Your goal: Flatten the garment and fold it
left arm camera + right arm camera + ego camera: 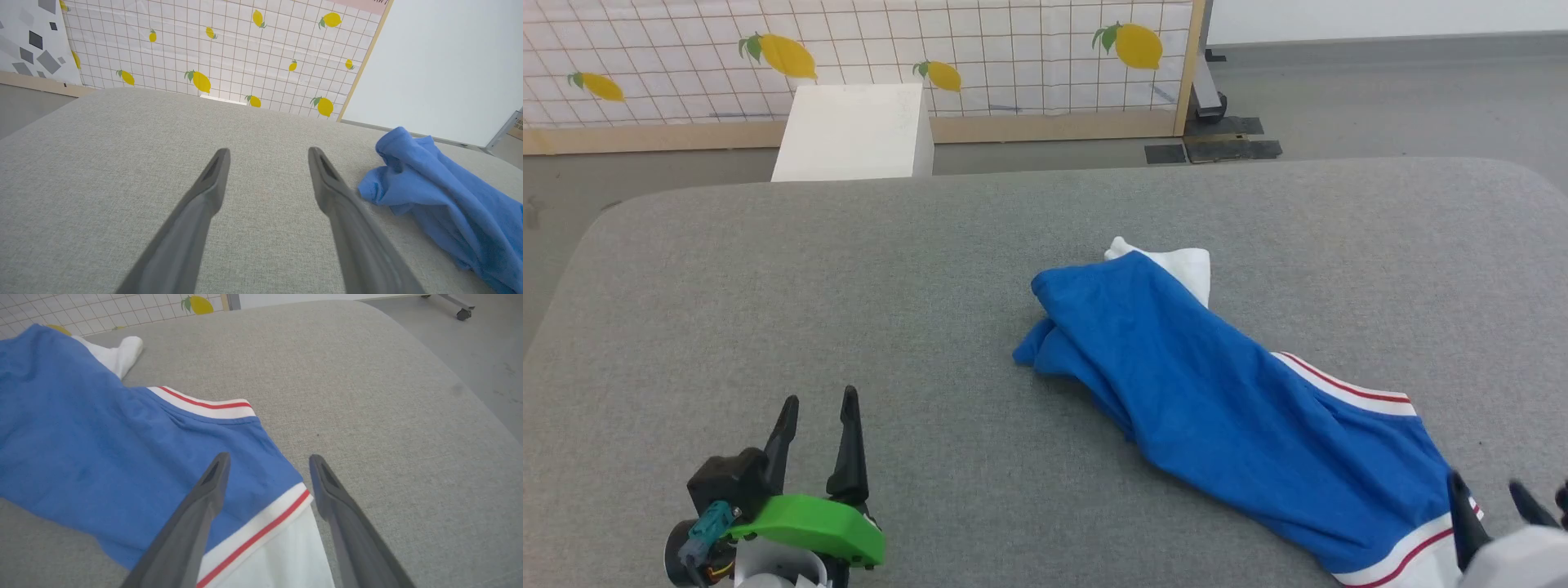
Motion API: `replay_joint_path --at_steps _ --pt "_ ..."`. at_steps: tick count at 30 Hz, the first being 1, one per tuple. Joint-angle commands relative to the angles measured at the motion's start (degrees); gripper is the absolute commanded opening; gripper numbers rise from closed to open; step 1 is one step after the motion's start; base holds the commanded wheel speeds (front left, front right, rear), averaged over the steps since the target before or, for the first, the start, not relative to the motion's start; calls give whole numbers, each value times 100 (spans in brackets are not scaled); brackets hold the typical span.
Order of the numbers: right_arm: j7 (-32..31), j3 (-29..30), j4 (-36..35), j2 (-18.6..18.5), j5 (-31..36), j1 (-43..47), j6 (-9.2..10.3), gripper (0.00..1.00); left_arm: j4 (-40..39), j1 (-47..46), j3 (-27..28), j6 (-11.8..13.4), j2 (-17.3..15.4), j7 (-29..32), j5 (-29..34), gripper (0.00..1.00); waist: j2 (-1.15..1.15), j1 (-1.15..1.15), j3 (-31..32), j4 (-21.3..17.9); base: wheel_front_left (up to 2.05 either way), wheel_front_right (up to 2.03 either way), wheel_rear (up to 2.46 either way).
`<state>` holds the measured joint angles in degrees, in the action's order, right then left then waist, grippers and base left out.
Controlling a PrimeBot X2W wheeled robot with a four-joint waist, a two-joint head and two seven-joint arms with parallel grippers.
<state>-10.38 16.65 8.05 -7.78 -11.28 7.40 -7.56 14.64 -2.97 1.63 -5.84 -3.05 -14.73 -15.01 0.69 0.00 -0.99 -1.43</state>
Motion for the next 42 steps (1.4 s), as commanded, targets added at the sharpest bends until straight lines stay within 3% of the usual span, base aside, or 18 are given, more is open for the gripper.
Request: replay_joint_path --at_steps 1,12,22,27,32,42 --pt "201 -62 -138 82 111 -131 8 100 13 25 10 -34 -20 -27 87 100 -69 0 -50 8 0 0 0" --pt "601 -1116 -1179 351 638 -115 8 100 160 -235 -161 -51 -94 -5 136 100 -69 0 -80 -123 0 0 0" --pt "415 -1738 -1732 380 733 118 8 100 550 -1282 -1039 -146 -100 493 70 100 -69 0 -92 -537 0 0 0" --pt "376 -1821 -1795 382 703 77 8 100 1100 -2275 -1632 -161 -218 924 -144 100 -69 0 -245 -836 0 0 0" --pt "394 -1890 -1742 403 646 20 8 100 1817 -3251 -2347 -163 -569 1479 -521 100 -69 0 -481 -1089 0 0 0" --pt "509 -1953 -1493 450 569 -105 8 100 3038 -4255 -3780 -164 -1199 3194 -1845 100 -69 0 -840 -1466 0 0 0"
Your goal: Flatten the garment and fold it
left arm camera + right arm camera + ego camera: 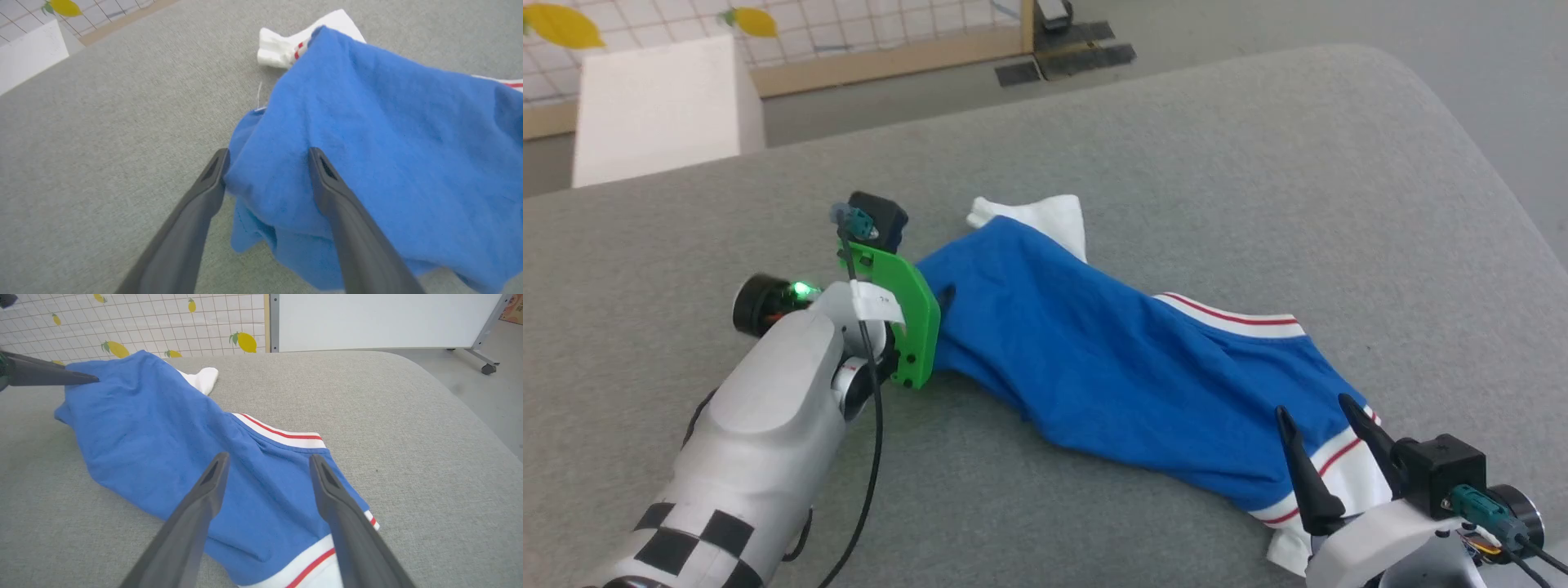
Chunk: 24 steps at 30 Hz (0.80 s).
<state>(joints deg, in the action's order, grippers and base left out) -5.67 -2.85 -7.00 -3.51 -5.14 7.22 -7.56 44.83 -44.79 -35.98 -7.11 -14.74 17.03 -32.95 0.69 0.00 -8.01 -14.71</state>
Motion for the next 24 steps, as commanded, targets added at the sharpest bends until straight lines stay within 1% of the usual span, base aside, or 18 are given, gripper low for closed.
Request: replay_joint_path --at_steps 1,3,4,5,7,9,13,16,20,22,24 --pt "53 -4 33 26 -49 -100 8 100 63 -97 -139 -37 -67 182 -179 100 -69 0 -154 -153 0 0 0" --pt "80 -14 85 34 -61 -131 8 100 172 -160 -367 -37 -174 502 -446 100 -69 0 -200 -190 0 0 0" --pt "103 -18 125 40 -72 -149 8 100 185 -175 -546 -37 -224 696 -701 45 -69 0 -228 -213 0 0 0" --pt "112 -19 140 42 -76 -155 8 100 172 -181 -621 -37 -249 745 -795 0 -69 0 -240 -218 0 0 0" --pt "132 -8 163 47 -95 -162 8 100 119 -197 -763 -37 -307 737 -956 0 -69 0 -258 -210 0 0 0" --pt "148 40 177 51 -94 -151 8 100 48 -215 -873 -37 -373 552 -1029 0 -69 0 -254 -162 0 0 0" --pt "143 175 199 57 -88 -108 8 100 54 -217 -895 -37 -509 -160 -916 0 -69 0 -152 25 0 0 0" --pt "115 244 209 60 -93 -42 8 100 -89 -96 -859 6 -599 -655 -836 0 -69 0 -8 252 0 0 0" --pt "90 294 195 61 -130 48 8 100 -586 313 -709 240 -842 -1162 -846 0 -69 0 175 533 0 0 0" --pt "72 312 177 62 -141 90 8 100 -982 678 -599 444 -1026 -1319 -913 0 -69 0 256 645 0 0 0" --pt "52 327 167 62 -153 133 8 100 -1455 1190 -432 716 -1245 -1419 -1072 0 -69 0 343 731 0 0 0"
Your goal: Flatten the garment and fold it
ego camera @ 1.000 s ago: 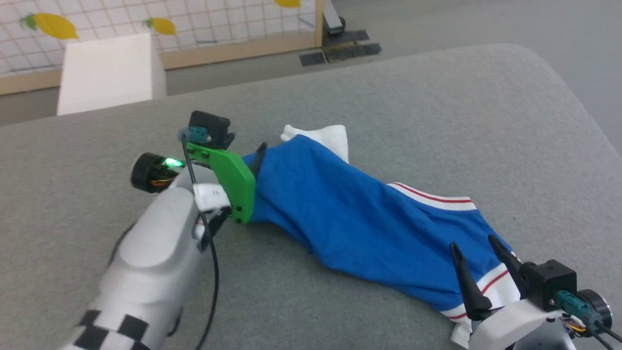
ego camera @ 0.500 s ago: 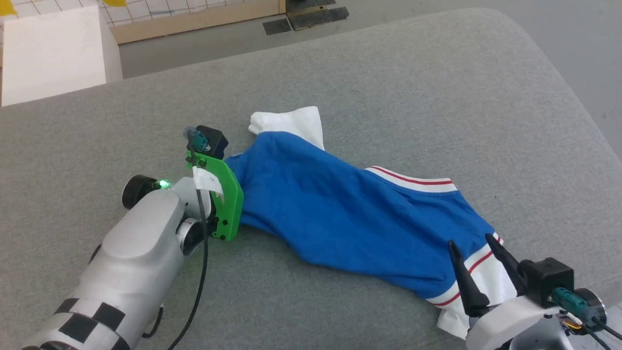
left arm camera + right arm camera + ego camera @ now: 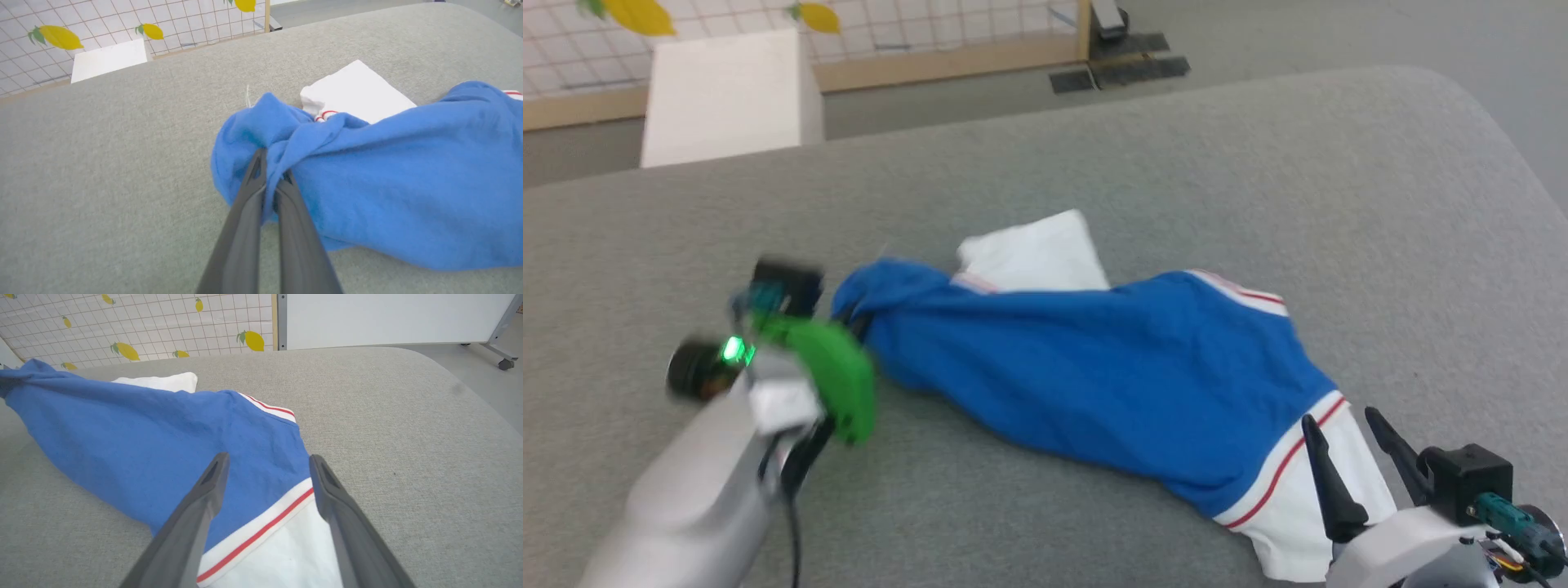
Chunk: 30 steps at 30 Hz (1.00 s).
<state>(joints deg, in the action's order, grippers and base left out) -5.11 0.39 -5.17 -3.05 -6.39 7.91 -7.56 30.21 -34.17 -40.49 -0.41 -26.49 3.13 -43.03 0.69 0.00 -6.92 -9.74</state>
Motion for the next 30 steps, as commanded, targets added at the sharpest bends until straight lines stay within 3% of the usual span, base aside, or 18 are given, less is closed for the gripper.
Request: replay_joint_path --at_steps 1,9,13,16,17,18,25,30 --pt "-12 21 -23 16 -33 94 8 100 -280 475 123 215 -192 -35 -198 0 -69 0 269 284 0 0 0" --pt "-18 63 -17 16 -115 305 8 100 -2215 3008 592 1597 -950 69 -917 0 -69 0 413 595 0 0 0" --pt "-10 83 -35 17 -98 374 8 100 -2675 3941 658 2000 -1010 71 -1224 0 -69 0 463 694 0 0 0" --pt "-7 77 -72 17 -52 398 8 100 -2820 4297 688 2122 -970 27 -1369 0 -69 0 488 741 0 0 0" --pt "-10 77 -87 17 -25 404 8 100 -2873 4355 730 2138 -928 -57 -1402 89 -69 0 495 751 0 0 0" --pt "-13 81 -100 17 -17 407 8 100 -2915 4371 770 2156 -898 -142 -1404 100 -69 0 497 760 0 0 0" --pt "-84 77 -292 17 150 362 8 100 -3183 3788 1071 2318 -941 -888 -847 100 -69 0 526 722 0 0 0" --pt "-163 84 -405 17 213 272 8 100 -3134 2845 934 1975 -944 -828 -513 100 -69 0 464 610 0 0 0"
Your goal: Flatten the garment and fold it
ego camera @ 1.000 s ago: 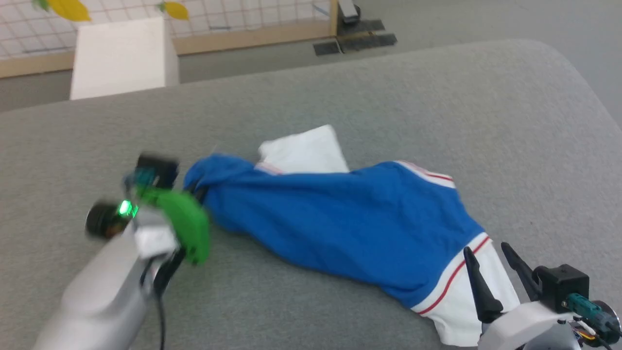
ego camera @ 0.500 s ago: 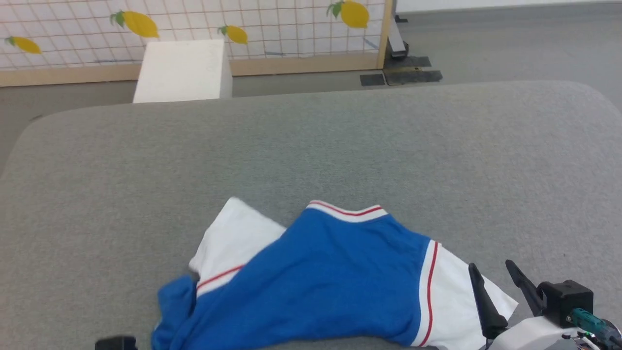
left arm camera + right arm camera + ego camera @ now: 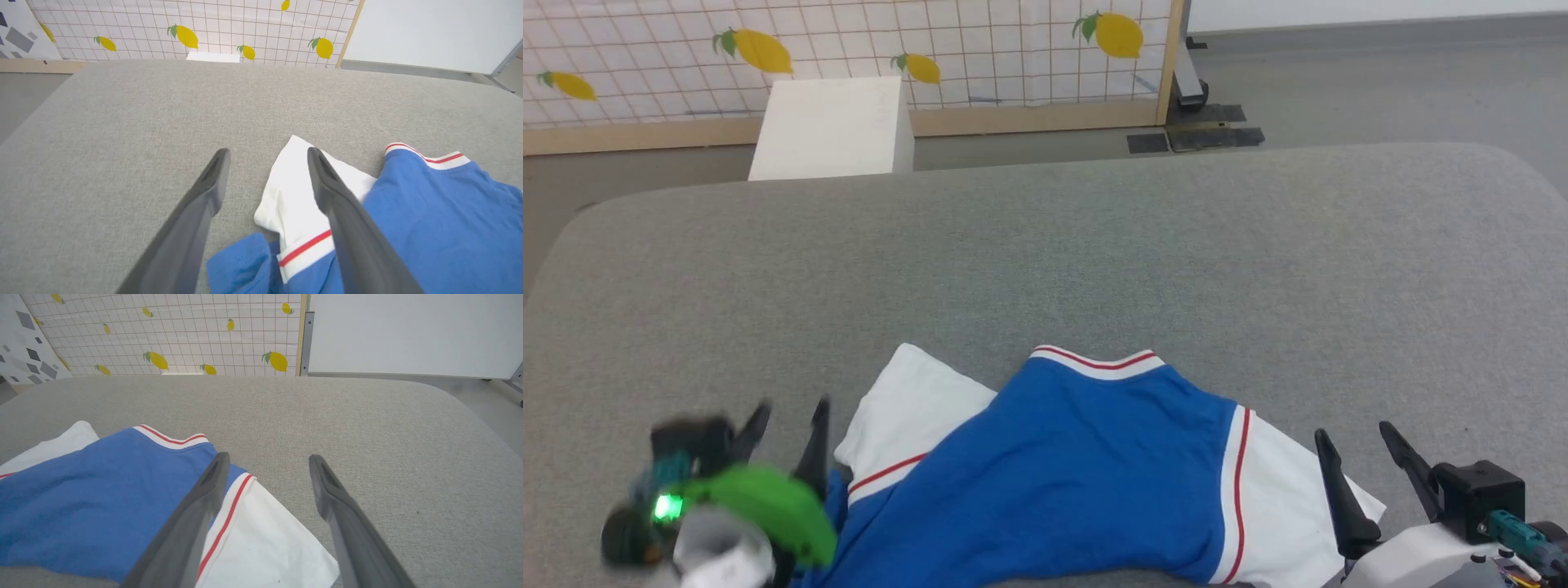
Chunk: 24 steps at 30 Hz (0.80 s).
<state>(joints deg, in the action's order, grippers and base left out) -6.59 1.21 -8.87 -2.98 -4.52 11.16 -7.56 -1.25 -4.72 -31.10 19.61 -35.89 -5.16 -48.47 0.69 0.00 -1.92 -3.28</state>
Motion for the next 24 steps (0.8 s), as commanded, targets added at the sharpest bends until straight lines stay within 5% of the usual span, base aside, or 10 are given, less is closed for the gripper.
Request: replay_joint_path --at_steps 1,14,24 --pt "-27 10 -55 10 26 -82 8 100 92 -369 -62 -154 33 65 75 100 -69 0 -69 -76 0 0 0" --pt "-2 -33 17 10 -114 -348 8 100 2643 -2821 -1049 -2050 456 1787 98 100 -69 0 -725 -720 0 0 0" --pt "138 -105 238 10 -248 -523 8 100 4183 -3478 -1819 -2647 699 3148 71 100 -69 0 -1096 -927 0 0 0"
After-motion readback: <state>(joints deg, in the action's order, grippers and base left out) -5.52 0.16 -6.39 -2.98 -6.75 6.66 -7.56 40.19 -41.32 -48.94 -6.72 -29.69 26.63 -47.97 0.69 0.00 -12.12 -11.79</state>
